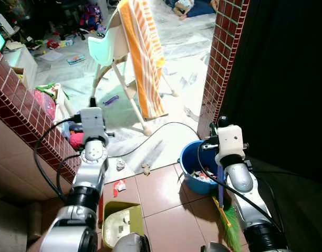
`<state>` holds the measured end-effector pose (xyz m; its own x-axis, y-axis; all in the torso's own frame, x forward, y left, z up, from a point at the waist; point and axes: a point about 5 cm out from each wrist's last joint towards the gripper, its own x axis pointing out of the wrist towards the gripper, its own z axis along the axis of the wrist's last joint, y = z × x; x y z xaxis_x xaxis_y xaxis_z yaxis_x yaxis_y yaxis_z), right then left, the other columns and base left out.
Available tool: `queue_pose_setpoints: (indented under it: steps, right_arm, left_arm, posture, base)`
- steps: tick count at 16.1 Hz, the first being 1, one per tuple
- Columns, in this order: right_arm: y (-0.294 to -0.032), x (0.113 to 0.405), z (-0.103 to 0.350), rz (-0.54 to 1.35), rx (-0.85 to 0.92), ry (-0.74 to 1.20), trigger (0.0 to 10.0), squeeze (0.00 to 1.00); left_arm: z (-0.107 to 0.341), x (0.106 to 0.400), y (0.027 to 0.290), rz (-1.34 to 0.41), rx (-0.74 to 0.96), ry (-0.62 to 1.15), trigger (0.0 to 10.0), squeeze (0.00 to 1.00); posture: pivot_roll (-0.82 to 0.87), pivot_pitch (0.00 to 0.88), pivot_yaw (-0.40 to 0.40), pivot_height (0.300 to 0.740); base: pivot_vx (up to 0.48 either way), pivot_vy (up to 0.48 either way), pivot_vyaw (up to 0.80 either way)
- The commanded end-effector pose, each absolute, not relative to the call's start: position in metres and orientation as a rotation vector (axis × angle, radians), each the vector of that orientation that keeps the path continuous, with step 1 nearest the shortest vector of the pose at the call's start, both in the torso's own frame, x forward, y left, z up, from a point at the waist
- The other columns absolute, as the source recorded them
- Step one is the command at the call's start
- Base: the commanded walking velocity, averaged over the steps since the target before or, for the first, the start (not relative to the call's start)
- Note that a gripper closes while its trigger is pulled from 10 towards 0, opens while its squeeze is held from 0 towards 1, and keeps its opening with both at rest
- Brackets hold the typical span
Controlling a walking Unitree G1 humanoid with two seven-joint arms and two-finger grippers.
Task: Sweep floor
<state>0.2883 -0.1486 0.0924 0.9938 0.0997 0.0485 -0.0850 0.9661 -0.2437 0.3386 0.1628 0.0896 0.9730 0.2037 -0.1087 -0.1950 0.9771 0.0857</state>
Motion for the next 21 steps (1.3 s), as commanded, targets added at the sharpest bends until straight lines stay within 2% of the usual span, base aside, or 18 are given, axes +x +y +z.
queue_pose_setpoints:
  steps: [1,2,4,5,7,11,14,16,19,21]
  right_arm:
    - [-0.143,0.292,0.097,0.112,-0.227,-0.079,10.0,0.00]
    - [-0.142,0.293,0.097,0.114,-0.226,-0.079,10.0,0.00]
    - [-0.141,0.295,0.097,0.116,-0.222,-0.079,10.0,0.00]
    - [-0.140,0.295,0.098,0.118,-0.221,-0.080,10.0,0.00]
    - [-0.137,0.296,0.100,0.128,-0.217,-0.086,10.0,0.00]
    - [-0.135,0.299,0.102,0.137,-0.216,-0.093,10.0,0.00]
    - [-0.133,0.300,0.102,0.143,-0.213,-0.092,10.0,0.00]
    - [-0.135,0.303,0.107,0.146,-0.229,-0.104,10.0,0.00]
    - [-0.140,0.312,0.124,0.133,-0.213,-0.140,10.0,0.00]
    - [-0.136,0.315,0.131,0.143,-0.202,-0.153,10.0,0.00]
  left_arm:
    - [0.084,0.335,0.158,0.220,-0.012,0.141,10.0,0.00]
    - [0.084,0.335,0.159,0.228,-0.011,0.135,10.0,0.00]
    - [0.098,0.332,0.172,0.359,0.053,0.003,10.0,0.00]
    - [0.105,0.332,0.175,0.370,0.085,-0.044,10.0,0.00]
    - [0.141,0.339,0.183,0.402,0.232,-0.241,10.0,0.00]
    - [0.175,0.347,0.171,0.359,0.251,-0.382,10.0,0.00]
    - [0.171,0.348,0.155,0.321,0.191,-0.360,10.0,0.00]
    - [0.176,0.347,0.142,0.299,0.252,-0.393,10.0,0.00]
    - [0.180,0.346,0.128,0.276,0.246,-0.378,10.0,0.00]
    - [0.166,0.343,0.123,0.261,0.210,-0.310,10.0,0.00]
  posture:
    - [-0.11,0.013,0.060,0.740]
    - [-0.10,0.016,0.056,0.740]
    - [-0.10,0.021,0.048,0.740]
    - [-0.10,0.021,0.046,0.740]
    - [-0.09,0.027,0.033,0.740]
    - [-0.08,0.035,0.028,0.740]
    - [-0.08,0.045,0.030,0.740]
    - [-0.07,0.072,0.037,0.740]
    - [-0.02,0.103,0.042,0.740]
    - [-0.05,0.122,0.020,0.740]
  base:
    - [0.000,0.000,0.00]
    - [0.000,0.000,0.00]
    - [0.000,0.000,0.00]
    - [0.000,0.000,0.00]
    - [0.000,0.000,0.00]
    - [0.000,0.000,0.00]
    - [0.000,0.000,0.00]
    - [0.000,0.000,0.00]
    - [0.000,0.000,0.80]
    - [0.000,0.000,0.62]
